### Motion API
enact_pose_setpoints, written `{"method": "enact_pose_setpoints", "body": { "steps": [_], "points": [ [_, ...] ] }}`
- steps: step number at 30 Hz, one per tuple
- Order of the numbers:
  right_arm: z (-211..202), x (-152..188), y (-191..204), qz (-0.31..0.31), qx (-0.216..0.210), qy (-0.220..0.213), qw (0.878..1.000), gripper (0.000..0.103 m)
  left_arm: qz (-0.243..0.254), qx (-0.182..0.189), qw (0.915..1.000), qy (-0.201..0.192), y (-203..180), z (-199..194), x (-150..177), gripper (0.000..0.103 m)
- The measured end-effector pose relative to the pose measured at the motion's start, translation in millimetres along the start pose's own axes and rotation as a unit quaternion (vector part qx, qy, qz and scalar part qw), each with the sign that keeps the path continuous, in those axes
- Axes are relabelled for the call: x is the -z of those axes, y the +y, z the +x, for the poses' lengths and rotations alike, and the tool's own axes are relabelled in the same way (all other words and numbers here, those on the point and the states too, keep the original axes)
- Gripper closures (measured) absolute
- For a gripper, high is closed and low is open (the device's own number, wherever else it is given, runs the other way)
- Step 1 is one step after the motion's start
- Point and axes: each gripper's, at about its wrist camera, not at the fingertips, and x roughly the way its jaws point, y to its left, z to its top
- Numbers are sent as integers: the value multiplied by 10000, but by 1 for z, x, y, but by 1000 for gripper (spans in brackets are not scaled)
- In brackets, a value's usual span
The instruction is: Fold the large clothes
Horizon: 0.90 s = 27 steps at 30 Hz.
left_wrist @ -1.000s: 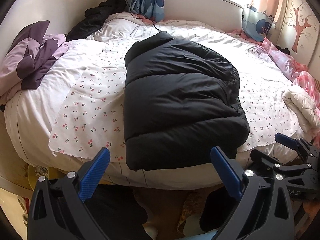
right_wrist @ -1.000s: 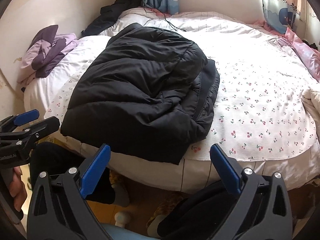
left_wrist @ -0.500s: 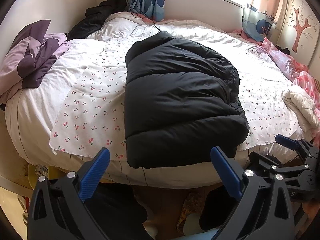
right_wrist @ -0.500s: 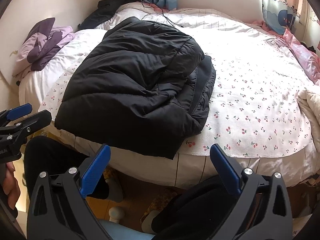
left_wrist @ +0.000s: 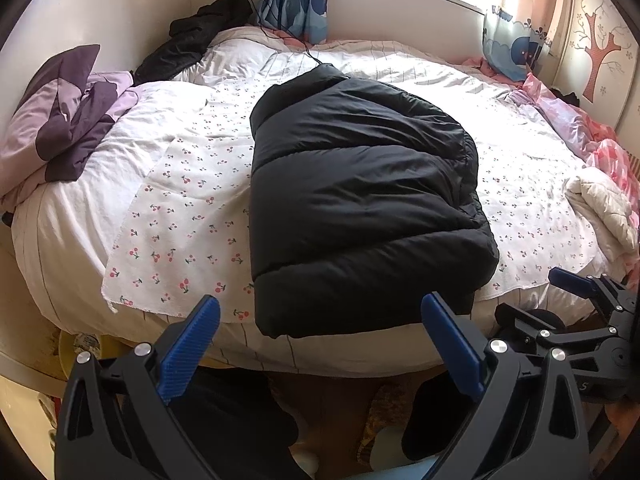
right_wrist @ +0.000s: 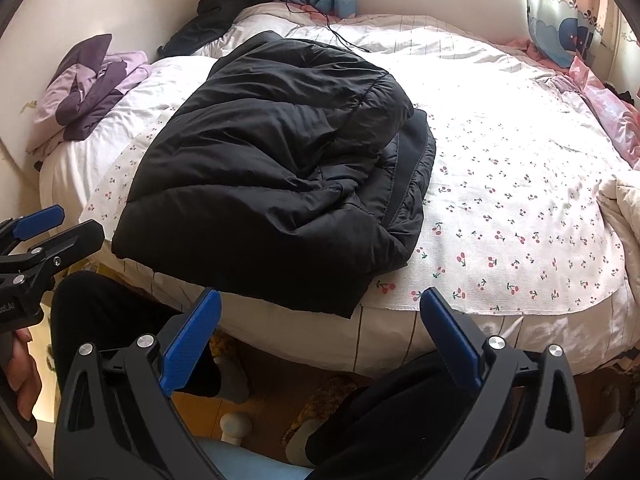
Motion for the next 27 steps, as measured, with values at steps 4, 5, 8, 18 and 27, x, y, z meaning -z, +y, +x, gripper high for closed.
{"method": "enact_pose_setpoints", "body": {
  "steps": [4, 5, 8, 18, 27],
  "points": [
    [1, 0, 2, -8, -6, 15, 10000, 7, 25, -23, 10000, -19, 0, 0, -1, 7],
    [1, 0, 2, -14, -3, 21, 10000, 7, 33, -34, 10000, -25, 0, -1, -1, 7],
    [1, 1, 4, -15, -3, 19, 10000, 7, 50, -57, 10000, -48, 1, -1, -1, 7],
    [1, 2, 5, -19, -35, -5, 10000, 7, 42, -165, 9998, -141, 1, -5, 1, 7],
    [1, 2, 7, -125, -279, -92, 9995, 7, 26, -194, 9997, -109, 1, -7, 2, 7]
  ]
}}
